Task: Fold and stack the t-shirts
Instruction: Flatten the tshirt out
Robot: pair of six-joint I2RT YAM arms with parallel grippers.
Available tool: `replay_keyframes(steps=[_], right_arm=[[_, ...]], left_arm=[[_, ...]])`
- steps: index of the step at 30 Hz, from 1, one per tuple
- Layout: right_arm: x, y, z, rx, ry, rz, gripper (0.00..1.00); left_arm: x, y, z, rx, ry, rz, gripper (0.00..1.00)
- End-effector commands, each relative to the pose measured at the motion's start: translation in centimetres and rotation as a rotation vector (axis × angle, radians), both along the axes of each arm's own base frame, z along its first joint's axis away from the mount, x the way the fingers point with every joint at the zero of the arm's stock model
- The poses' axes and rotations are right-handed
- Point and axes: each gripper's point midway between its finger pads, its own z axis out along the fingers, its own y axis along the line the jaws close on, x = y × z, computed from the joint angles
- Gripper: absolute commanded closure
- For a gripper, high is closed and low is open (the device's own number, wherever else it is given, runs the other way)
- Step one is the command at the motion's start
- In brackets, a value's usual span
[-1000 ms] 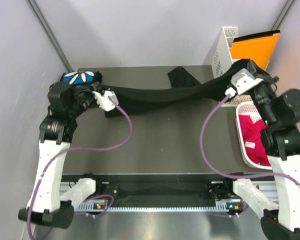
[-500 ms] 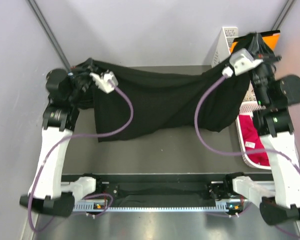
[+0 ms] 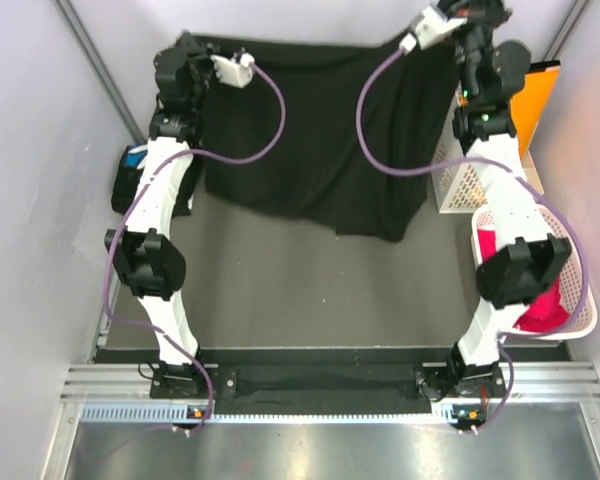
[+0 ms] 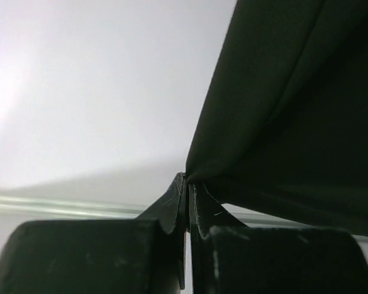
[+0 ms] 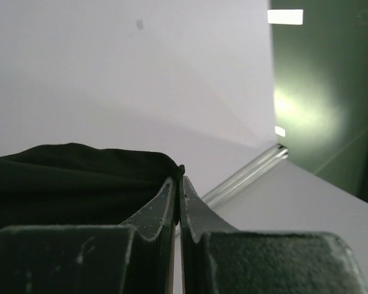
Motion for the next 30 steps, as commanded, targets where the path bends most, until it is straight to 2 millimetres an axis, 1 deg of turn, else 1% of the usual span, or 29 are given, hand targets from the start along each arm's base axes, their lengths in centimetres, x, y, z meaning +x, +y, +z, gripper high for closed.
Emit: replay_keyframes(steps=[1,2,3,4,5,6,7,8,9,10,11,12,13,14,15,16,17,18,19,20,21,22,23,24,25,26,27,28,30], right_arm=[[-11.4,-3.8,14.8,0.035,-0.449,-0.103,1.0],[-12.5,-3.8,15.6,0.028,-0.472,-0.099,1.0],[-12.9,-3.4,15.7,0.008,-0.477,-0.08,1.0],[-15.2,-3.4,16.7,0.005,-0.503,-0.067,1.0],[-14.5,-3.1,15.8,-0.01,-0.472,-0.056,1.0],[-16.5,-2.9,16.5,-0.018,-0.491,-0.036,1.0],[-16.7,-2.7,16.2,-0.02,-0.477,-0.025,1.0],[-15.0,-2.4,14.3,-0.029,-0.412,-0.013,1.0],[-16.4,-2.5,14.4,-0.019,-0.413,0.002,1.0],[-16.1,-2.4,13.5,-0.024,-0.382,0.01,1.0],[-14.0,-1.9,10.5,-0.037,-0.304,0.028,1.0],[-15.3,-1.9,10.2,-0.034,-0.301,0.041,1.0],[-15.0,-1.6,9.0,-0.036,-0.27,0.056,1.0],[-13.2,-1.1,5.6,-0.048,-0.179,0.079,1.0],[-14.6,-1.0,5.2,-0.039,-0.168,0.101,1.0],[-14.1,-0.8,3.4,-0.041,-0.11,0.117,1.0],[-12.7,-0.2,-0.5,-0.055,-0.01,0.139,1.0],[-14.0,-0.1,-1.4,-0.058,0.015,0.153,1.0],[-13.6,0.2,-4.4,-0.072,0.117,0.169,1.0],[-12.8,0.8,-9.1,-0.097,0.234,0.192,1.0],[-14.4,0.9,-10.1,-0.102,0.261,0.204,1.0],[-14.4,1.2,-14.1,-0.117,0.389,0.227,1.0],[-14.7,2.0,-18.6,-0.154,0.501,0.266,1.0],[-16.4,2.1,-19.8,-0.199,0.528,0.276,1.0],[-17.4,2.3,-23.6,-0.219,0.646,0.299,1.0],[-18.9,2.8,-26.3,-0.25,0.71,0.334,1.0],[-19.8,2.9,-28.2,-0.299,0.761,0.344,1.0],[-21.2,2.8,-31.5,-0.317,0.882,0.366,1.0],[-23.1,3.0,-34.4,-0.355,0.978,0.401,1.0]], left_arm=[[-8.7,2.3,18.0,-0.039,-0.523,0.076,1.0],[-10.1,2.4,19.2,-0.044,-0.56,0.077,1.0],[-11.2,2.4,20.3,-0.057,-0.605,0.068,1.0],[-11.8,2.6,20.7,-0.069,-0.616,0.067,1.0],[-13.3,2.8,21.8,-0.08,-0.646,0.068,1.0],[-13.5,2.9,21.6,-0.097,-0.642,0.065,1.0],[-13.6,2.9,21.4,-0.099,-0.634,0.063,1.0],[-14.9,3.0,21.9,-0.102,-0.649,0.061,1.0],[-13.5,2.8,19.4,-0.089,-0.593,0.06,1.0],[-14.8,3.0,19.6,-0.084,-0.611,0.062,1.0],[-14.7,2.9,18.5,-0.073,-0.59,0.064,1.0],[-13.0,2.6,14.8,-0.051,-0.522,0.058,1.0],[-14.3,2.7,14.7,-0.055,-0.529,0.057,1.0],[-14.3,2.7,13.4,-0.049,-0.499,0.054,1.0],[-13.0,2.4,9.0,-0.057,-0.41,0.041,1.0],[-14.2,2.3,8.1,-0.06,-0.374,0.022,1.0],[-14.2,2.2,6.1,-0.053,-0.319,0.019,1.0],[-13.8,2.0,1.3,-0.05,-0.211,0.007,1.0],[-15.6,1.2,0.6,-0.038,-0.181,-0.048,1.0],[-15.5,0.8,-5.8,-0.019,-0.002,-0.071,1.0],[-16.4,0.4,-8.6,-0.003,0.086,-0.099,1.0],[-18.5,-0.2,-9.7,0.027,0.134,-0.146,1.0],[-19.9,-0.5,-16.2,0.076,0.313,-0.175,1.0],[-21.2,-0.8,-18.2,0.077,0.363,-0.196,1.0],[-23.1,-1.0,-19.1,0.09,0.396,-0.22,1.0],[-25.4,-1.6,-23.7,0.108,0.549,-0.276,1.0],[-26.6,-1.8,-25.1,0.112,0.596,-0.298,1.0],[-28.4,-1.9,-26.1,0.129,0.641,-0.324,1.0],[-31.2,-2.1,-29.3,0.178,0.765,-0.377,1.0]])
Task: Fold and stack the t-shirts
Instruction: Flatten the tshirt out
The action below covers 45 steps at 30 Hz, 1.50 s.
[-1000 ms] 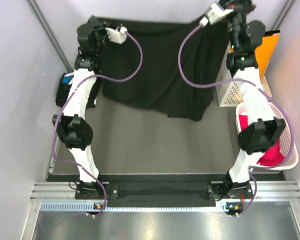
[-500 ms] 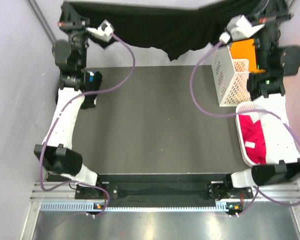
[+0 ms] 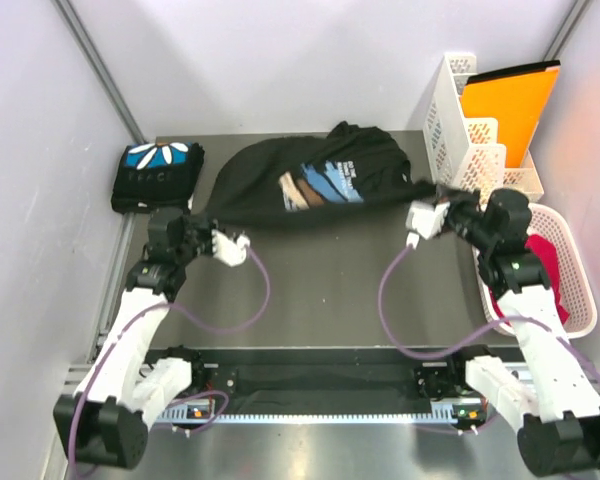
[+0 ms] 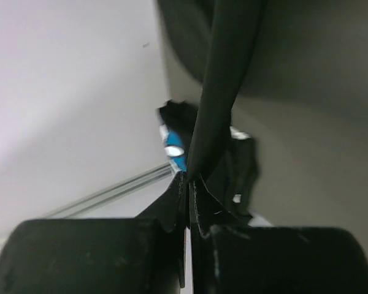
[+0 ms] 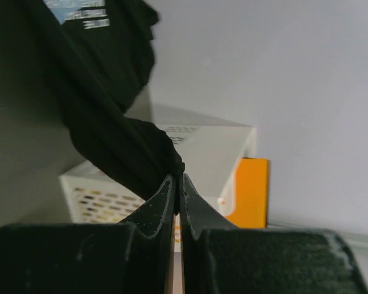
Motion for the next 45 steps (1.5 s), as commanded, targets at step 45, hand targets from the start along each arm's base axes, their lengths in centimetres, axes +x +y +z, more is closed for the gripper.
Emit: replay_keyframes(steps=[45], right_arm=[[-17.2,-3.6,21.2,0.055,-0.326,-0.09,1.0]], left_arm=[[-9.3,0.9,27.2,-0.06,-0.559,-0.013,1.0]])
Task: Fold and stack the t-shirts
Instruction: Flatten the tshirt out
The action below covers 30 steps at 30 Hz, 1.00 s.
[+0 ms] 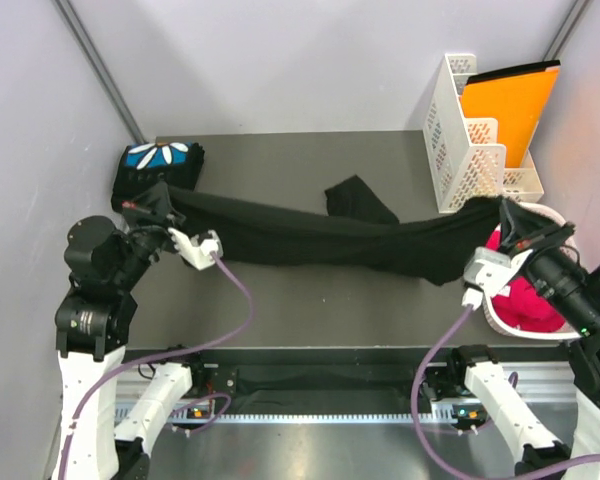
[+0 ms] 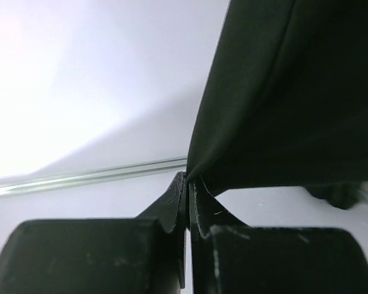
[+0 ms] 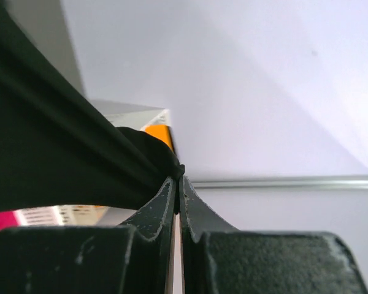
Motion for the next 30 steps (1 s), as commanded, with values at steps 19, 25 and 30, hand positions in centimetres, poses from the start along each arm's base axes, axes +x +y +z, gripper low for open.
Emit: replay_keyframes(steps=[19,25,30], right_arm=[[29.9,-1.3,8.0,-0.057,-0.183,-0.186,1.0],[31.2,-4.6,18.5,-0.058,-0.581,-0.348,1.0],[23.5,-7.1,26.6,0.01,-0.872,-0.443,1.0]], left_arm=[[29.4,1.3,9.3,0.174,-0.274,0.175,1.0],[34.7,1.9,16.8,0.154,-0.589,0.233,1.0],[28.9,1.9,24.2,0.053,-0.923,0.245,1.0]])
